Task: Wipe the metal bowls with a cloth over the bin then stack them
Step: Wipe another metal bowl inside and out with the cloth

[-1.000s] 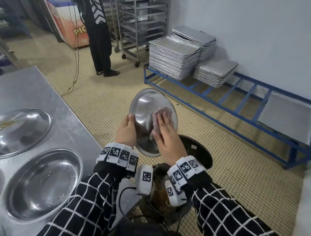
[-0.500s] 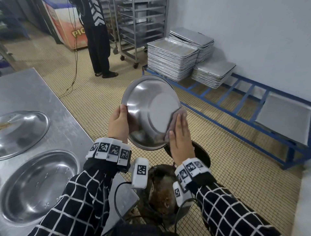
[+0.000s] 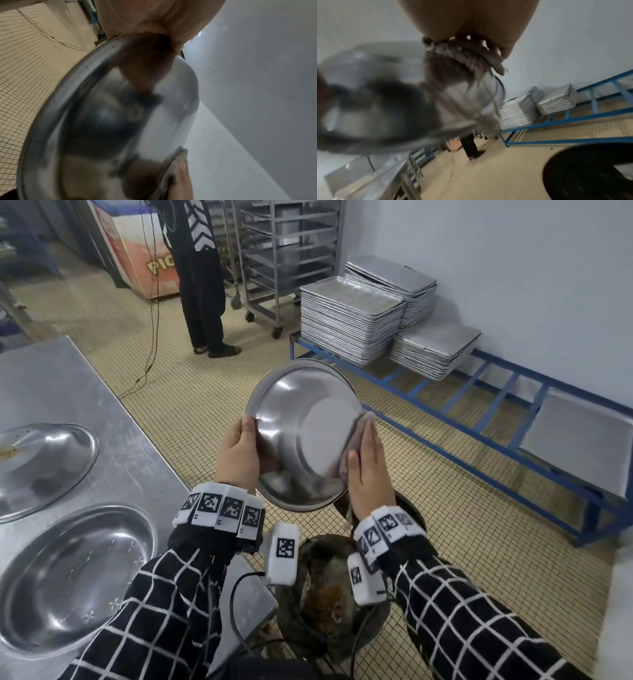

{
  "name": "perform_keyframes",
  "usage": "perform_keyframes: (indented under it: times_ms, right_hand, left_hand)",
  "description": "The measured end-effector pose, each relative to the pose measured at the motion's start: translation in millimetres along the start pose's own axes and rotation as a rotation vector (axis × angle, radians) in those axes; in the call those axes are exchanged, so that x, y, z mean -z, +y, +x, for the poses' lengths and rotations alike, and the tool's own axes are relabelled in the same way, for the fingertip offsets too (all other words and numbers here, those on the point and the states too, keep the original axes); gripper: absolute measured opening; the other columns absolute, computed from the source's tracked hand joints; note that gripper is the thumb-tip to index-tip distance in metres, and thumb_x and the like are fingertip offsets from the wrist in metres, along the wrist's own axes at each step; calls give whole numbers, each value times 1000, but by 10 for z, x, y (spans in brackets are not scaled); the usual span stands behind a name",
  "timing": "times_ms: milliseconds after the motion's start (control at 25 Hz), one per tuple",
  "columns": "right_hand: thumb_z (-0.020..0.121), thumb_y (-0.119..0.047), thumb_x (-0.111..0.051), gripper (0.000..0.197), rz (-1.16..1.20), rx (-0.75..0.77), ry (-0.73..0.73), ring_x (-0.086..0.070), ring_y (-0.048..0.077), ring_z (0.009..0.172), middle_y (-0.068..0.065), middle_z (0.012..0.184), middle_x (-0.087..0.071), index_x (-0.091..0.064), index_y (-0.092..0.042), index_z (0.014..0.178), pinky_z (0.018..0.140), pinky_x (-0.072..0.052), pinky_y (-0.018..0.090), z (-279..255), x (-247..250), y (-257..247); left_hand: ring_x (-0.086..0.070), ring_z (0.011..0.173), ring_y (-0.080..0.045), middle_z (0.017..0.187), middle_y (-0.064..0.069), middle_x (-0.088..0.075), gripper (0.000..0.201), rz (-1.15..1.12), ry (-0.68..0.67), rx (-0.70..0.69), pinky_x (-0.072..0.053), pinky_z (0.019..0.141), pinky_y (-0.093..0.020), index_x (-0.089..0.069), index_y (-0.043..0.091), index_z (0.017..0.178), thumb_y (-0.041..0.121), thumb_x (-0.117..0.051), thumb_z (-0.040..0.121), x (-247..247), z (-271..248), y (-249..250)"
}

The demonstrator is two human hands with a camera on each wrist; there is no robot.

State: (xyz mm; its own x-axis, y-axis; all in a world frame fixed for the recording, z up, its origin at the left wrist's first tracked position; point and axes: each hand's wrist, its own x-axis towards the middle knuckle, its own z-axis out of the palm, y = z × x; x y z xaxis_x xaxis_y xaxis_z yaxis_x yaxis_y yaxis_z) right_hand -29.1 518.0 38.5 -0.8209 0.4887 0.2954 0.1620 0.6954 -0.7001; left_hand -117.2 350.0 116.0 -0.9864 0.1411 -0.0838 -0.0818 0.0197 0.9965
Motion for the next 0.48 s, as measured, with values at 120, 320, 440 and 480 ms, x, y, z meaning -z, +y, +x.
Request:
perform_keyframes:
  times_ms: [120, 320, 440, 480]
  right_hand:
    - [99, -46, -12, 62, -189, 108, -130, 15, 21, 146, -1, 157, 23, 19, -24, 148, 119, -10, 49, -287, -230, -136]
    - [101, -40, -20, 58, -140, 254, 36, 7, 23, 148, 6, 161, 3, -5, -17, 152, 120, -1, 42, 96, -162, -640]
    - [101, -37, -24, 55, -43, 159, 192, -8, 20, 147, 5, 159, -13, -18, -16, 151, 120, -13, 41, 370, 38, -451]
    - [101, -35, -28, 53, 26, 88, 205, -19, 20, 145, 4, 158, -20, -21, -18, 151, 117, -24, 41, 362, 94, -331]
  left_hand:
    - [-57, 93, -15, 88, 9, -62, 29, 15, 25, -7, -46, 93, -35, -58, 32, 80, 34, -39, 102, -32, 7, -21]
    - [-61, 94, -28, 97, -10, -66, 27, 32, -58, -31, -49, 90, -41, -61, 22, 89, 34, -41, 101, -113, -10, -29]
    - [-60, 93, -17, 94, 5, -66, 26, -9, -82, -14, -48, 87, -32, -61, 31, 87, 35, -40, 101, -132, -23, 2]
    - [-60, 94, -14, 94, 8, -65, 26, -17, -79, -3, -47, 88, -30, -61, 33, 86, 35, -40, 101, -125, -20, 4]
